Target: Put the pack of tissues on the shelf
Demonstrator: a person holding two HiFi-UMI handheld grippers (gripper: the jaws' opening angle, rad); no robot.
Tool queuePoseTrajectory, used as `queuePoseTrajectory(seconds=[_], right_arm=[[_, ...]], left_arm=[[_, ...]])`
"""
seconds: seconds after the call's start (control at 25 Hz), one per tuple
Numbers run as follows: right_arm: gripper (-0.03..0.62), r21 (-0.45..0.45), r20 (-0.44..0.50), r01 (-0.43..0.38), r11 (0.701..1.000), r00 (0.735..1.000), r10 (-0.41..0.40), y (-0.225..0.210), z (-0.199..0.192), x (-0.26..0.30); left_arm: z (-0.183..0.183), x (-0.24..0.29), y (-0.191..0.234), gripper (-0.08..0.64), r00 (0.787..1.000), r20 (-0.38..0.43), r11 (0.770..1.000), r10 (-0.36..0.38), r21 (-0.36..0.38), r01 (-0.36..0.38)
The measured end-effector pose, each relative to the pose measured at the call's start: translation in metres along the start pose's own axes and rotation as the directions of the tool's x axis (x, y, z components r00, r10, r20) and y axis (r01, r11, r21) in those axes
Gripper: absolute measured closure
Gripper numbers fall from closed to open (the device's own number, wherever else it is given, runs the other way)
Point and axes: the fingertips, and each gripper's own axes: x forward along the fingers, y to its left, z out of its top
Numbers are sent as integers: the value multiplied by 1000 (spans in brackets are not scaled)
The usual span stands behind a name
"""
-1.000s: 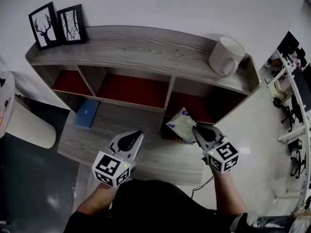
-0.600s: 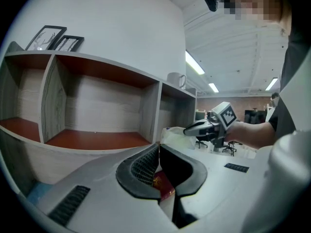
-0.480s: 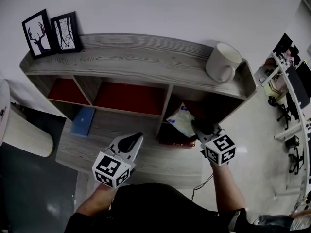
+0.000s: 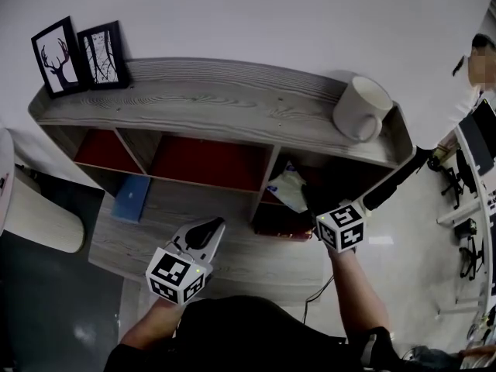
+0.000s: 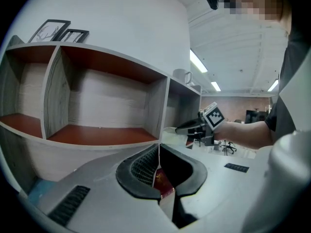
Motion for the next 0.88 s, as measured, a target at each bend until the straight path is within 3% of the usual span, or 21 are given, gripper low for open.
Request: queuePoseTrajectory(seconds=[0.4, 0.88], right_arm=[[568, -30, -35, 109, 994, 993, -110, -19, -6, 17], [566, 28, 115, 175, 984, 977, -177, -25, 24, -24]], left_arm=[[-6, -2, 8, 540, 1000, -9, 1000, 5, -10, -5], [-5, -3, -1, 540, 1000, -4, 1000, -13, -6, 13]])
